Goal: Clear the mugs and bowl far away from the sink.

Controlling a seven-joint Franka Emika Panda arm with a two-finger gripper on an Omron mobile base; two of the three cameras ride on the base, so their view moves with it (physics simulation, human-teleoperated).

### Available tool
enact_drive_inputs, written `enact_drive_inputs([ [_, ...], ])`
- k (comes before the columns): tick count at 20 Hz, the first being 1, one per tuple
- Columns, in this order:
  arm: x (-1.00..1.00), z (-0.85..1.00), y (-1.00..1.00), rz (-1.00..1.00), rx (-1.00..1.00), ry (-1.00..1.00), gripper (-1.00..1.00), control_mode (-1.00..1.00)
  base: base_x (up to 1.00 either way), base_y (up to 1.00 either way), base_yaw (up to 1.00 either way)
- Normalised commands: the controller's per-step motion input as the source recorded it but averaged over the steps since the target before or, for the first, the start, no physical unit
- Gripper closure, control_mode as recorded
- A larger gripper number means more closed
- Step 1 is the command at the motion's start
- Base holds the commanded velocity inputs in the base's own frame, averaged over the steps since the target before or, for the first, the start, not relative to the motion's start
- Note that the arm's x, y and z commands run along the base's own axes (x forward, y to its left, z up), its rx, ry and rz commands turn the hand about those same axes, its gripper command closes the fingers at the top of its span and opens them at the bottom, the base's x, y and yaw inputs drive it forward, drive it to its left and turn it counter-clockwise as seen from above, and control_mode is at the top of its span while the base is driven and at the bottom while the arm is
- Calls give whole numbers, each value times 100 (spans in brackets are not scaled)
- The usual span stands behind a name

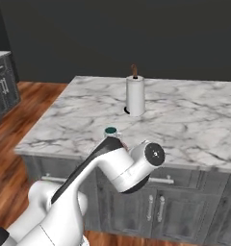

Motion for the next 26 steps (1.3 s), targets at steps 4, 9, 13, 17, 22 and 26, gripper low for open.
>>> enact_drive_inputs([
  [4,0,0,0,0,0,0,100,100,63,-16,0],
  [9,0,0,0,0,0,0,100,100,61,-22,1],
  [13,0,0,0,0,0,0,100,100,59,-24,2],
  [17,0,0,0,0,0,0,100,100,51,-20,3],
  [22,0,0,0,0,0,0,100,100,45,-31,8],
  [26,0,0,0,0,0,0,100,100,36,-15,6],
])
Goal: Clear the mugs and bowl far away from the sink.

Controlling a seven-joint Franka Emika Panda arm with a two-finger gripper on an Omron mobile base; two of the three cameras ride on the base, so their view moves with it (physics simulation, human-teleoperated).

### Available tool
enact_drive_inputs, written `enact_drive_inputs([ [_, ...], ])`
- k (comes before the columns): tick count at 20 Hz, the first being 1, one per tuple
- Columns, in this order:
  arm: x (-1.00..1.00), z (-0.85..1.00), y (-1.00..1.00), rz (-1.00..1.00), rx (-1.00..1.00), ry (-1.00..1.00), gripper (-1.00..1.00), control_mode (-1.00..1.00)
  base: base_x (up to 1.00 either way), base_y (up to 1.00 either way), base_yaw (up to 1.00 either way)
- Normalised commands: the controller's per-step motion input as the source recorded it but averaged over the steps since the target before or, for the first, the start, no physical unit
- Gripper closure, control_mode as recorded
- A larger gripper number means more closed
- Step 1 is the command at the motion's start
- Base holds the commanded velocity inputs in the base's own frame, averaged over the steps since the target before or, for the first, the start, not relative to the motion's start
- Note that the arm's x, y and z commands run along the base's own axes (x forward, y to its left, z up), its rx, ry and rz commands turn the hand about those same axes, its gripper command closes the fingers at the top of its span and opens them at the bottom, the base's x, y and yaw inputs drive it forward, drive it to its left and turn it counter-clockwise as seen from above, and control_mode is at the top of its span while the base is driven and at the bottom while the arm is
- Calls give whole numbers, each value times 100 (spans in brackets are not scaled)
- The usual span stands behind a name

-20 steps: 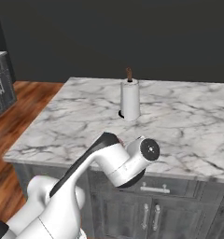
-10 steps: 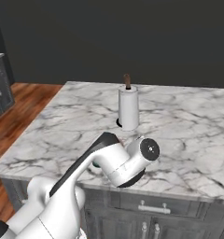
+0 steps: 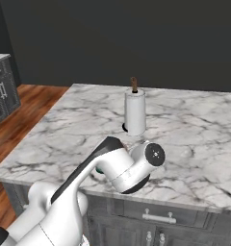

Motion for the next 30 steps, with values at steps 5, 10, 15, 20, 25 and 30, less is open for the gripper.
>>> enact_drive_inputs([
  [5,0,0,0,0,0,0,100,100,2,-3,3],
  [10,0,0,0,0,0,0,100,100,0,0,0],
  [15,2,0,-2,-1,0,0,100,-100,0,0,0],
  [20,10,-2,-24,-1,0,0,100,-100,0,0,0],
  [25,17,-4,-21,-1,0,6,100,-100,0,0,0],
  [30,30,-9,-1,-1,0,14,100,-100,0,0,0],
])
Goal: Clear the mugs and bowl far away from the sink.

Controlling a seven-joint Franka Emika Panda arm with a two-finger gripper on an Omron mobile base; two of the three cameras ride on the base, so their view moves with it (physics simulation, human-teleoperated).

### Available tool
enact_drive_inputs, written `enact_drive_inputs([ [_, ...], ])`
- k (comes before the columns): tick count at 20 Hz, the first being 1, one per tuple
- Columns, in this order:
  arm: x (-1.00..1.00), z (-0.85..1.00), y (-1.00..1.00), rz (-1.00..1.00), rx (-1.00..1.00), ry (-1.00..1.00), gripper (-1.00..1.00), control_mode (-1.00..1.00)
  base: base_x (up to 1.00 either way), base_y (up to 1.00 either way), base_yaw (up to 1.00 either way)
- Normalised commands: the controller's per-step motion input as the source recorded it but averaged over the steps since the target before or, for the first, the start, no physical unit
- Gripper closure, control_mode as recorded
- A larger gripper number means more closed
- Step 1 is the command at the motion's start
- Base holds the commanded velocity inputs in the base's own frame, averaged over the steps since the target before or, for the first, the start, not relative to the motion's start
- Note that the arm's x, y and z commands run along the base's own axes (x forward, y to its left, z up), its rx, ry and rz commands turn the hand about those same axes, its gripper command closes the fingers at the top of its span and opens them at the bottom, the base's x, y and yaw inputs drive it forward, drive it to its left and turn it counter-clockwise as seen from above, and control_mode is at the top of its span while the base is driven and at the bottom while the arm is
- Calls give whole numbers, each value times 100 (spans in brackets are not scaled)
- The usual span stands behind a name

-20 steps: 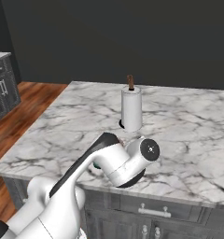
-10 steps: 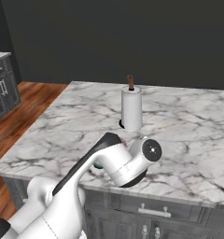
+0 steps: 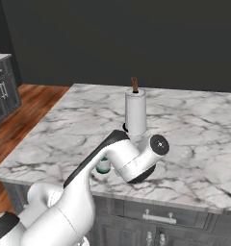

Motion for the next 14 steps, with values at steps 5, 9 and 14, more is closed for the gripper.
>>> enact_drive_inputs([
  [5,41,-27,0,0,-1,16,100,-100,0,0,0],
  [9,27,-39,0,0,-2,7,100,-100,0,0,0],
  [14,23,-37,-4,0,-2,1,100,-100,0,0,0],
])
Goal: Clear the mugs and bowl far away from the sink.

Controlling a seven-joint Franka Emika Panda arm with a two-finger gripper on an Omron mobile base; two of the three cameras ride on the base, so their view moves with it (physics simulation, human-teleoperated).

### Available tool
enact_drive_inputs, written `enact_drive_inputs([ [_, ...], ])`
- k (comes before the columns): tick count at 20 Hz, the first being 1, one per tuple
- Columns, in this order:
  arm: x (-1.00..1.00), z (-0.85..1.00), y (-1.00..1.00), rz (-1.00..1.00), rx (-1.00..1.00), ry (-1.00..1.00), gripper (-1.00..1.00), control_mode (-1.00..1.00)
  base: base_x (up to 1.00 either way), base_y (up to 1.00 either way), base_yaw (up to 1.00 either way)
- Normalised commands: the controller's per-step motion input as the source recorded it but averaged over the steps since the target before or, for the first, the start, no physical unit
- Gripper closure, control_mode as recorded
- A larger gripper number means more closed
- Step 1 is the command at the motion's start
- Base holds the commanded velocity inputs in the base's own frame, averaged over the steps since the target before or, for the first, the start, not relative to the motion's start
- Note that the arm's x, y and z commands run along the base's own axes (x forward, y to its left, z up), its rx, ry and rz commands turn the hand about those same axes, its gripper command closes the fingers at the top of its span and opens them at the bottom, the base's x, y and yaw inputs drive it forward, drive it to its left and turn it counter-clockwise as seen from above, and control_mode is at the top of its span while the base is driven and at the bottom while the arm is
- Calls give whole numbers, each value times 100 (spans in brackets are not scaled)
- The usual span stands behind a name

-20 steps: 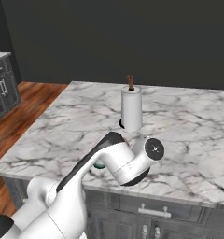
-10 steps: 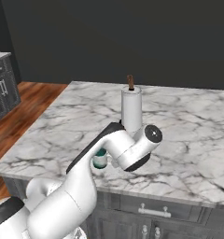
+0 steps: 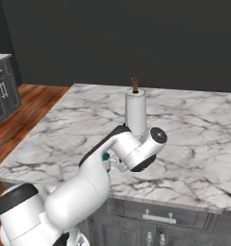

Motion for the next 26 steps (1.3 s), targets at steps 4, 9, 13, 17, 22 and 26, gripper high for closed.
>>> enact_drive_inputs([
  [4,26,-29,-5,0,0,1,100,-100,0,0,0],
  [9,28,-18,0,0,0,3,100,-100,0,0,0],
  [13,25,-13,-6,0,0,3,100,-100,0,0,0],
  [17,22,-14,-17,0,0,1,100,-100,0,0,0],
  [22,23,-14,-16,0,0,0,100,-100,0,0,0],
  [26,25,-19,-4,0,0,0,100,-100,0,0,0],
])
